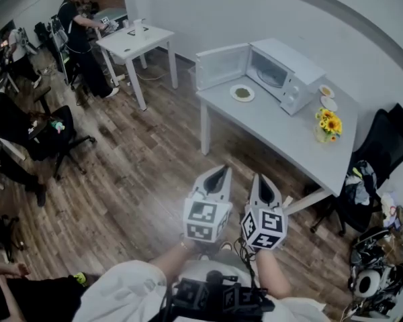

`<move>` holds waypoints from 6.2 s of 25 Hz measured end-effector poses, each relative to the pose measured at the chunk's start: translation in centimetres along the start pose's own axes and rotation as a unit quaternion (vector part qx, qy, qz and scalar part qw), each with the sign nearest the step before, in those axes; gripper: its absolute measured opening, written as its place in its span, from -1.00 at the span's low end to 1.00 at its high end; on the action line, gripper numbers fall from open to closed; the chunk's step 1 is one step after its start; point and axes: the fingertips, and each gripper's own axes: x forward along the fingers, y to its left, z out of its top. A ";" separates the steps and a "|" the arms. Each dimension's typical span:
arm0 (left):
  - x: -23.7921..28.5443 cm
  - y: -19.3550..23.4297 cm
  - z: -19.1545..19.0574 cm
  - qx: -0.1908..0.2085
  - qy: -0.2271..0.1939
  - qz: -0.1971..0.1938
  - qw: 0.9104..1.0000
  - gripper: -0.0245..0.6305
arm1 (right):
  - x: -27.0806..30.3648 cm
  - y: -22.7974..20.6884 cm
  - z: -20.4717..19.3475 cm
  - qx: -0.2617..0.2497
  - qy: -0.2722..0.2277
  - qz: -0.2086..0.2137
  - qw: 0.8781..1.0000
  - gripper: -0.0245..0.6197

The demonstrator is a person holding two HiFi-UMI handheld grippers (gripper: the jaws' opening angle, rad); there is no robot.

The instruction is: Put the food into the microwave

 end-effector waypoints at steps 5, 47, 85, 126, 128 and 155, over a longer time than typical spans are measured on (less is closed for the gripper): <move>1.0 0.7 -0.2 -0.006 0.007 -0.005 1.000 -0.90 | 1.1 -0.2 -0.5 0.000 0.010 -0.006 1.000 -0.85; 24.8 5.0 1.8 -0.008 0.029 0.043 0.999 -0.90 | 22.7 -11.5 3.3 -0.016 0.038 0.036 0.998 -0.85; 40.4 16.3 3.2 -0.009 0.052 0.049 0.997 -0.90 | 41.2 -13.1 5.4 -0.036 0.046 0.019 0.998 -0.85; 58.1 25.0 5.6 -0.001 0.079 -0.017 0.997 -0.90 | 60.1 -15.3 8.8 -0.002 0.049 -0.019 0.999 -0.85; 58.6 24.7 5.1 -0.003 0.086 -0.015 0.996 -0.90 | 60.4 -15.8 8.6 0.000 0.054 -0.018 0.998 -0.85; 61.4 24.0 -4.2 -0.058 0.158 -0.017 0.986 -0.64 | 62.7 -19.7 0.8 0.027 0.125 -0.008 0.992 -0.66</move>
